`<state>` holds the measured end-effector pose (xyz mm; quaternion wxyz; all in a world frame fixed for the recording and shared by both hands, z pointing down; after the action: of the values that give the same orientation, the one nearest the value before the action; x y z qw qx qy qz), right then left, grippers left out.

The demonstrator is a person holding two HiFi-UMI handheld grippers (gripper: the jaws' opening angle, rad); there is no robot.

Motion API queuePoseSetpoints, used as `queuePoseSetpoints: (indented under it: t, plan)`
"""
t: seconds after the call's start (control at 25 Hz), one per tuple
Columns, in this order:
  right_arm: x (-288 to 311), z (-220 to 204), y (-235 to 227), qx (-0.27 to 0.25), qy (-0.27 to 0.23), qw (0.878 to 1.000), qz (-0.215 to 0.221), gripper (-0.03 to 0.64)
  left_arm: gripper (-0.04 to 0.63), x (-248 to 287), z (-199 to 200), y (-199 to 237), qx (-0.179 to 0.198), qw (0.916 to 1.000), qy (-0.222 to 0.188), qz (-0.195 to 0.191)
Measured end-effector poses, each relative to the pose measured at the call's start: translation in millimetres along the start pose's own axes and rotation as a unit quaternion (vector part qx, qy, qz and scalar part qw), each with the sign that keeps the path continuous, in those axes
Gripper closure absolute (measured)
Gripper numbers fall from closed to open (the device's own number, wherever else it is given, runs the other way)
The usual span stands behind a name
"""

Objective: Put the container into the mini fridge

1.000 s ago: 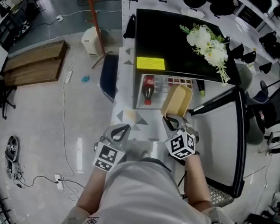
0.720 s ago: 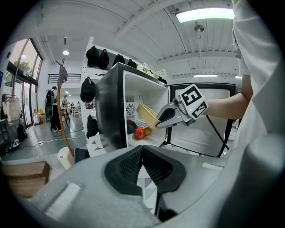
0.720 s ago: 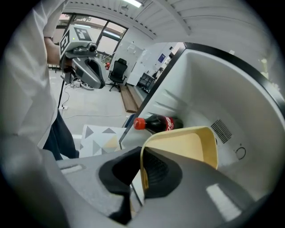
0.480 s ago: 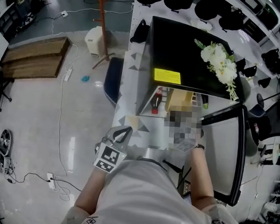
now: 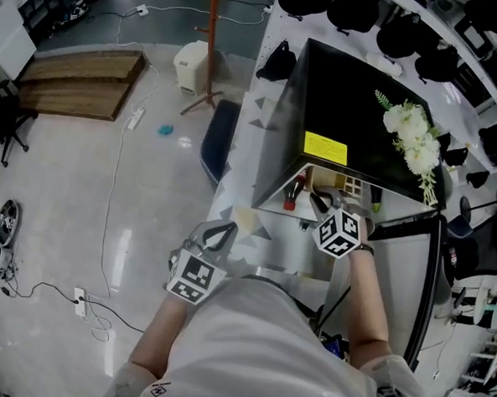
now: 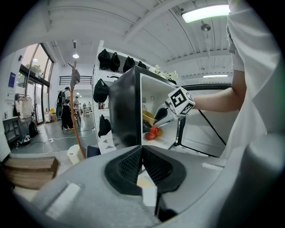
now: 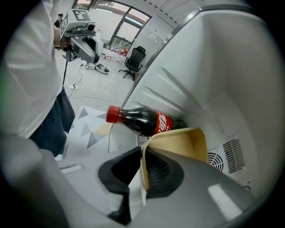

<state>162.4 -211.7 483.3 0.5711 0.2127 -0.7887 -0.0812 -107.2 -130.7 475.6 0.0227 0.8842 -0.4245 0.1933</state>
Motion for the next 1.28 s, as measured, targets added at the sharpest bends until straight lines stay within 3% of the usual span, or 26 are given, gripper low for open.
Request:
queuePoseSetpoints:
  t: [0.48, 0.96, 1.28]
  plan:
    - [15, -2, -15, -0.026, 0.002, 0.999, 0.026, 0.589, 0.586, -4, -6, 8, -0.012, 0.9991, 0.012, 0.040]
    - [8, 3, -16, -0.031, -0.006, 0.999, 0.039, 0.580, 0.586, 2, -9, 3, -0.021, 0.9987, 0.022, 0.041]
    - [6, 0, -16, -0.018, -0.007, 1.000, 0.020, 0.548, 0.586, 4, -8, 2, -0.020, 0.9989, 0.024, 0.035]
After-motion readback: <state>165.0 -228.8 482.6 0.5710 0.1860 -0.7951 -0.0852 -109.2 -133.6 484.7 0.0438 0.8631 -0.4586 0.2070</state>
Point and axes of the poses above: the fingertips, and each gripper's own axes: x forward along the fingers, y to its left, z out of its top, the point moved 8 cm from there along -x, backward along the fingers, and after that the axes turned 13 degrees about z, right-handed, at the moved point
